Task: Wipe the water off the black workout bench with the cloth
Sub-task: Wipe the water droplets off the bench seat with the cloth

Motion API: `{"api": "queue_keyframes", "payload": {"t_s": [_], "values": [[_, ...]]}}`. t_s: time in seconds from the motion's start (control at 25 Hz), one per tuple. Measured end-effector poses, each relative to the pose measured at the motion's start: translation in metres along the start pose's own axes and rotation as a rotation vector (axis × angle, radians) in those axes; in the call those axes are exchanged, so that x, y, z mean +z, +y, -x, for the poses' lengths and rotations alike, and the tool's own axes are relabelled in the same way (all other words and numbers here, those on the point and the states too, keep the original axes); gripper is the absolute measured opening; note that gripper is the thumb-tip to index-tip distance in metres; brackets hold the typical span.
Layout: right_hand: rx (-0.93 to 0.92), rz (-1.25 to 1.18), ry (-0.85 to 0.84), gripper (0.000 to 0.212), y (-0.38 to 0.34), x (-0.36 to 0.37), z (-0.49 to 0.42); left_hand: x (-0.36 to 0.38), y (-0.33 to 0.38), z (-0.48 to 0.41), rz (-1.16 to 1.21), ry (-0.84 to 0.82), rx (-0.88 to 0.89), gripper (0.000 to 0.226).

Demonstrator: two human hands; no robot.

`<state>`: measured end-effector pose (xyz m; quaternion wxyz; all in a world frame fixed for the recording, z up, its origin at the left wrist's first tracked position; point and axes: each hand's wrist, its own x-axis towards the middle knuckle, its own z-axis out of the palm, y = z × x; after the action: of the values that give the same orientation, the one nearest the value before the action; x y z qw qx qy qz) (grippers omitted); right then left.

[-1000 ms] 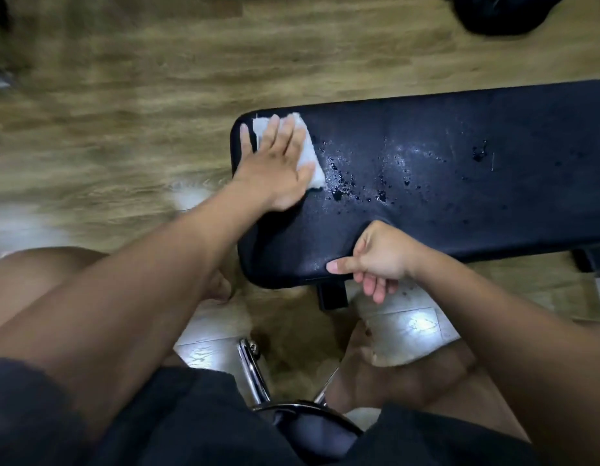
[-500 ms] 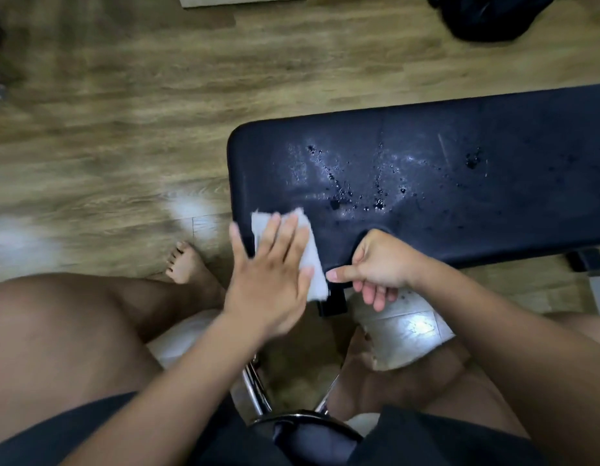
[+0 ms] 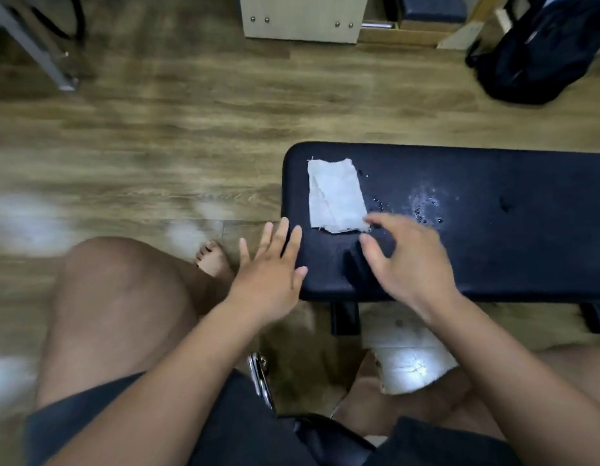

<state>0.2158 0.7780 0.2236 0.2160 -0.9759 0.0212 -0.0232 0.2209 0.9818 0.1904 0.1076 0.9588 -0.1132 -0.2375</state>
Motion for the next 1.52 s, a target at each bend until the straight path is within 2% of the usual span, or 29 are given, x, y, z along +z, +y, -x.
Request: {"api": "queue_keyframes", "payload": {"t_s": [0.04,0.08,0.16,0.2,0.32,0.56,0.72,0.8,0.88,1.0,1.16,1.24,1.36,1.52], "values": [[-0.103,0.124,-0.033,0.042,-0.009,0.007,-0.012,0.000,-0.003,0.004,0.021,-0.050,-0.002,0.065],[-0.161,0.233,-0.146,0.054,-0.018,0.018,-0.025,0.000,-0.005,0.004,0.042,-0.052,0.007,0.064],[-0.177,0.384,-0.339,0.060,-0.034,0.047,-0.044,-0.003,-0.011,0.004,0.070,-0.015,0.053,0.061],[-0.164,0.437,-0.371,0.059,-0.035,0.060,-0.048,-0.005,-0.015,0.004,0.092,-0.015,0.072,0.060],[-0.166,0.513,-0.385,0.057,-0.031,0.072,-0.062,-0.005,-0.025,0.000,0.167,-0.034,0.109,0.060],[-0.073,0.403,-0.423,0.054,-0.048,0.077,-0.141,-0.001,-0.036,-0.003,0.372,-0.001,0.139,0.057],[-0.099,0.324,-0.376,0.062,-0.050,0.069,-0.052,-0.005,-0.042,-0.008,0.494,0.110,0.099,0.053],[-0.170,0.296,-0.369,0.065,-0.054,0.063,0.031,-0.005,-0.040,-0.012,0.497,0.118,0.111,0.054],[-0.199,0.338,-0.373,0.067,-0.056,0.059,0.071,-0.004,-0.035,-0.013,0.499,0.109,0.125,0.054],[-0.195,0.410,-0.434,0.074,-0.060,0.063,0.017,-0.005,-0.032,-0.013,0.537,0.105,0.105,0.053],[-0.104,0.455,-0.454,0.069,-0.059,0.082,-0.113,-0.008,-0.042,-0.001,0.521,0.069,0.099,0.053],[-0.055,0.425,-0.474,0.068,-0.063,0.083,-0.135,-0.011,-0.043,-0.003,0.547,0.095,0.077,0.053],[-0.053,0.375,-0.425,0.068,-0.064,0.083,-0.086,-0.014,-0.038,-0.010,0.556,0.151,0.071,0.054],[-0.161,0.343,-0.378,0.070,-0.054,0.061,0.061,-0.005,-0.030,-0.017,0.500,0.051,0.104,0.064]]}}
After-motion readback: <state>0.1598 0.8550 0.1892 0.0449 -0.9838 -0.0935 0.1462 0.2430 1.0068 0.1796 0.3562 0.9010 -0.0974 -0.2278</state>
